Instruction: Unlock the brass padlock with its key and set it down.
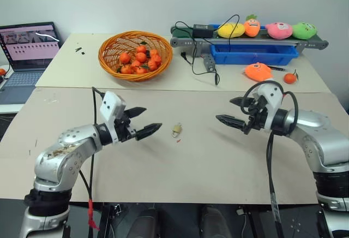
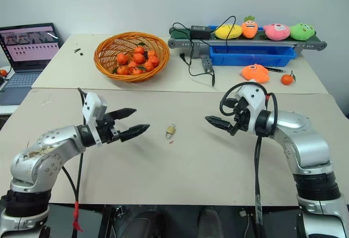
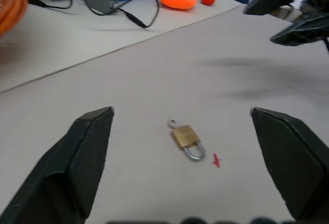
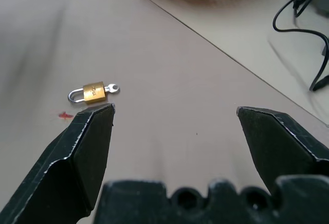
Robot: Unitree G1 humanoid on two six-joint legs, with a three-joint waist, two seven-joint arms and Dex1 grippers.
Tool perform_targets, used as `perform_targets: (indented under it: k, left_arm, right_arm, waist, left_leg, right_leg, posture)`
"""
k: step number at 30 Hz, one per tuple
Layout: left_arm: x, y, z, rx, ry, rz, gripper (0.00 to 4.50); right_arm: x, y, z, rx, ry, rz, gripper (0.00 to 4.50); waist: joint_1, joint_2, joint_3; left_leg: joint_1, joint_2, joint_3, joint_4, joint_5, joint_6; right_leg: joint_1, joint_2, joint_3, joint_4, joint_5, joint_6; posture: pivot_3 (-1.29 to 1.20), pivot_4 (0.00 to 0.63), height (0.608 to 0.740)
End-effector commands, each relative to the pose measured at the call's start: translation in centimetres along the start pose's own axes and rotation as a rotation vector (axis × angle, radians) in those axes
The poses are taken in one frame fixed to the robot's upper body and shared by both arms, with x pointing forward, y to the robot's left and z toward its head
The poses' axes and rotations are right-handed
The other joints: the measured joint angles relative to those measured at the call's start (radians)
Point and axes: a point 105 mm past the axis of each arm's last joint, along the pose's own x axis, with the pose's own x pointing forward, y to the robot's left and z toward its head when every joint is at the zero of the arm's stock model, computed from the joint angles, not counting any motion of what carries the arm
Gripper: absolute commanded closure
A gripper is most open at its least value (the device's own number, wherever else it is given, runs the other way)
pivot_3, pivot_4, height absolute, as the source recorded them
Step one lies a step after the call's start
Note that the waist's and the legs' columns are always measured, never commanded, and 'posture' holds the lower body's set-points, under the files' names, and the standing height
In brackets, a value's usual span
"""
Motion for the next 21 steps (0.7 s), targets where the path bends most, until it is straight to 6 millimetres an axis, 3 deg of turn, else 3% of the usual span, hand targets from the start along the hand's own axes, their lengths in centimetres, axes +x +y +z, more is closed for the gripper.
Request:
perform_targets:
  k: [1, 3, 10, 17, 21]
  left_arm:
    - [0.7, -1.5, -0.5, 0.036, 0.039, -0.017, 0.05]
    - [1.4, -1.9, -0.9, 0.032, 0.047, -0.007, 0.05]
    - [7.0, -2.4, -1.5, -0.033, 0.043, 0.134, 0.05]
    - [10.3, -1.9, -2.3, -0.084, 0.14, 0.231, 0.05]
    - [11.4, -2.7, -2.8, -0.084, 0.191, 0.225, 0.05]
  right_arm:
    - [-0.5, 0.0, 0.6, -0.036, -0.017, -0.033, 0.0]
    - [-0.6, 0.1, 0.5, -0.032, -0.013, -0.04, 0.0]
    - [-1.3, 0.4, 0.3, -0.024, -0.005, -0.084, 0.0]
    - [-1.9, 0.7, 0.3, -0.015, -0.002, -0.12, 0.0]
    - [-2.2, 0.8, 0.4, -0.014, -0.001, -0.136, 0.0]
  waist:
    - [0.004, 0.0, 0.0]
    - [0.007, 0.0, 0.0]
    - [0.023, 0.0, 0.0]
    - [0.022, 0.0, 0.0]
    - [0.022, 0.0, 0.0]
  left_leg:
    - [0.0, 0.0, 0.0, 0.0, 0.0, 0.0]
    - [0.0, 0.0, 0.0, 0.0, 0.0, 0.0]
    - [0.0, -0.001, 0.0, 0.001, 0.0, 0.0]
    - [0.0, -0.001, 0.0, 0.001, 0.0, 0.001]
    - [0.0, -0.001, 0.0, 0.001, 0.0, 0.001]
  right_leg:
    - [0.0, 0.0, 0.0, 0.0, 0.0, 0.0]
    - [0.0, 0.0, 0.0, 0.0, 0.0, 0.0]
    - [0.001, 0.0, 0.0, -0.001, 0.0, 0.0]
    - [0.001, 0.0, 0.0, 0.0, 0.0, 0.0]
    - [0.001, 0.0, 0.0, -0.001, 0.0, 0.0]
  posture:
    - [0.0, 0.15, 0.74]
    - [0.0, 0.15, 0.74]
    - [0.0, 0.15, 0.74]
    - [0.0, 0.15, 0.74]
    - [0.0, 0.15, 0.74]
